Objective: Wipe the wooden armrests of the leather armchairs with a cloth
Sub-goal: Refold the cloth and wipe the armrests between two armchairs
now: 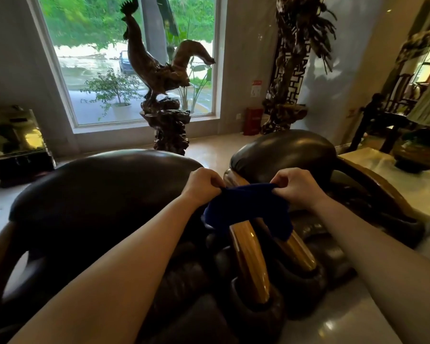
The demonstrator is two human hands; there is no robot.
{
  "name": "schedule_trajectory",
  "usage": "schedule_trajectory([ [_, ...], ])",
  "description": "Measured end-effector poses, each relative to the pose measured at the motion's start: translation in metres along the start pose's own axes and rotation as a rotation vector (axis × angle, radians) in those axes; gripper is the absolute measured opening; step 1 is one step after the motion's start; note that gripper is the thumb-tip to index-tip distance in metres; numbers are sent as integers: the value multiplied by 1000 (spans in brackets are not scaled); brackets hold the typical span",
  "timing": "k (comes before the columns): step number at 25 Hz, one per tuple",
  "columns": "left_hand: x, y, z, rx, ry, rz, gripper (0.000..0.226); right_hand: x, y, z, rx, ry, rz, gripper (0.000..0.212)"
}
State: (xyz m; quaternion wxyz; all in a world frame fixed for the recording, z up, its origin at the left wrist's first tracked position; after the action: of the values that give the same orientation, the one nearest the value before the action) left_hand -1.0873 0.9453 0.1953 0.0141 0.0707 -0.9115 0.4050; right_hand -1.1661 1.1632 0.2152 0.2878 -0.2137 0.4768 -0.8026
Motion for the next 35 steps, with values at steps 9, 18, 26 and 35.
schedule_trajectory([
  [9, 123, 100, -16, -8, -160, -11, 21, 81, 1, -161, 37, -34, 71, 10],
  [18, 155, 243, 55, -72, -375, -138, 16, 145, 102, -283, 128, -162, 242, 10],
  [26, 141, 418, 185, -59, -435, -275, 19, 128, 309, -371, 201, -73, 230, 18],
  [35, 124, 505, 240, -30, -394, -306, 37, 115, 413, -395, 292, -5, -67, 30],
])
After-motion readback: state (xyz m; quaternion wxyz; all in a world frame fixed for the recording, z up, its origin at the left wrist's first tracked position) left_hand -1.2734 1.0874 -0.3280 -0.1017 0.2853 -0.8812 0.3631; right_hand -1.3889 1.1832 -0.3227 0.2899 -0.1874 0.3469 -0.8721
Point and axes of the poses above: each hand's wrist, its own x-axis towards the middle knuckle, its own y-axis out of the palm, z = x × y, the point moved 1 cm from there along x, towards the middle knuckle, and after that the axes turned 13 degrees about z, right-handed, at the moved point
